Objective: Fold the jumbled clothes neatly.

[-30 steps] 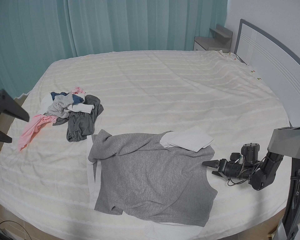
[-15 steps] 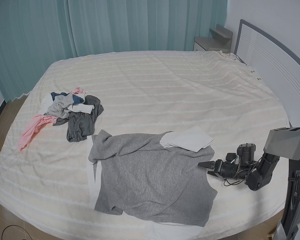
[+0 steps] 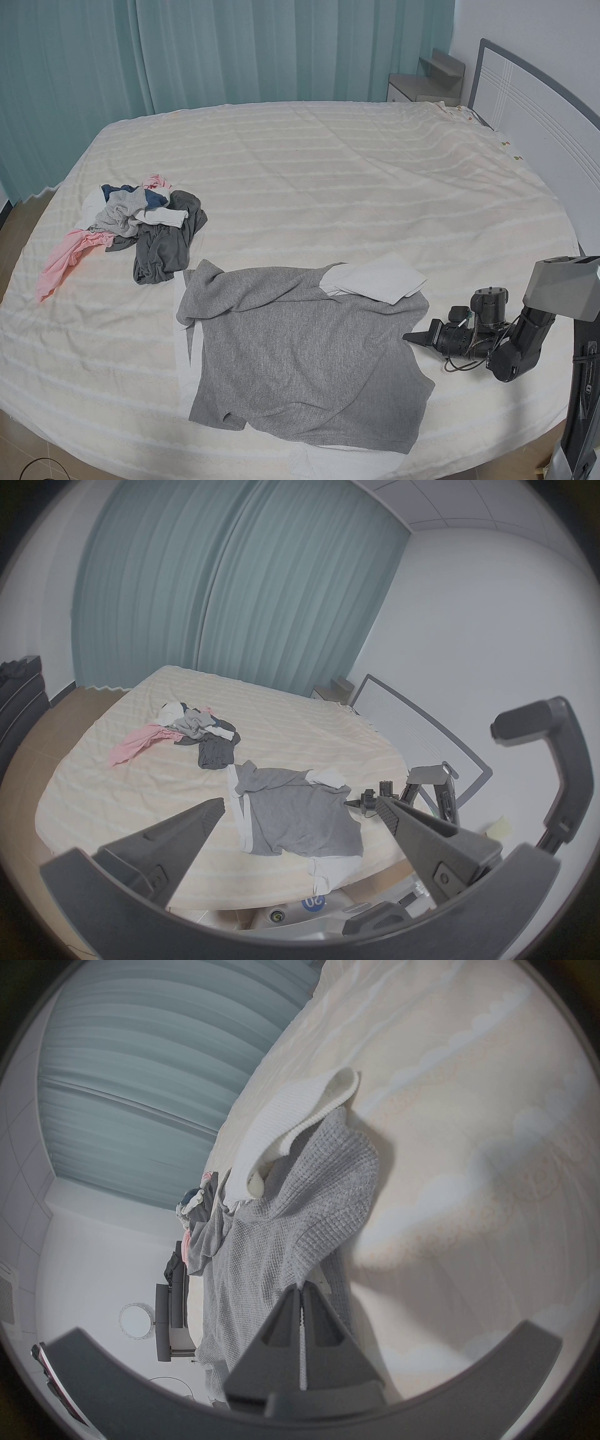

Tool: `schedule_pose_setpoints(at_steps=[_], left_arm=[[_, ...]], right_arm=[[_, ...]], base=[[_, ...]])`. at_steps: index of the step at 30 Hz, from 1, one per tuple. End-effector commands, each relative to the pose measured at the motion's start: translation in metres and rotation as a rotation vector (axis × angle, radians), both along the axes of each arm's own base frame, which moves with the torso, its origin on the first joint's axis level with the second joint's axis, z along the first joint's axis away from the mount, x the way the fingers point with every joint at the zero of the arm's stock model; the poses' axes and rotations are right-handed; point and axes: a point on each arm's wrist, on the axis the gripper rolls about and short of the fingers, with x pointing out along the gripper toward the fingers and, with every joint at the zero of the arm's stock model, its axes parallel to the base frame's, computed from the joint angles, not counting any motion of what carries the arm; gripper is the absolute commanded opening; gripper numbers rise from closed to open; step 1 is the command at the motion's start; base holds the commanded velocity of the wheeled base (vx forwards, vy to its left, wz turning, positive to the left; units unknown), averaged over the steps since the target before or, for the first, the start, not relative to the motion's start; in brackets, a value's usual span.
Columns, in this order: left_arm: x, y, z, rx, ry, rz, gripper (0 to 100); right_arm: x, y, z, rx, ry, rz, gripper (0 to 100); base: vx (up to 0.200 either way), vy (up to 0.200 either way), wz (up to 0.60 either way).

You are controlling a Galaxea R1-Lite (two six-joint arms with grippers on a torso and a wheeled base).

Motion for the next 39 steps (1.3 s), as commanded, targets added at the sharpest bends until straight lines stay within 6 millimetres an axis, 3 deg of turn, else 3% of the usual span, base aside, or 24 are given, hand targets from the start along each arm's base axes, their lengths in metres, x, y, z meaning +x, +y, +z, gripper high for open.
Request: schedule_pose_setpoints(at_steps=[1, 14, 28, 39], left_arm=[[-0.008, 0.001, -0.113, -0.048, -0.131, 0.059, 100], [-0.002, 0.001, -0.145, -0.043, -0.088, 0.058, 100], [0.012, 0.001, -0.168, -0.014, -0.033, 0.048, 100], [0.019, 0.001, -0.171, -0.015, -0.038, 0.042, 100]], right_arm=[[-0.006, -0.018, 0.005, 0.0, -0.026, -0.052, 0], [-0.027, -0.082, 0.014, -0.061, -0.066, -0.202, 0], [-0.035, -0.118, 0.03, -0.063, -0.104, -0.301, 0], [-0.04, -0.142, 0.05, -0.064, -0.166, -0.364, 0]], base=[[0.0, 0.0, 0.0], [0.0, 0.0, 0.0], [0.0, 0.0, 0.0], [0.0, 0.0, 0.0]])
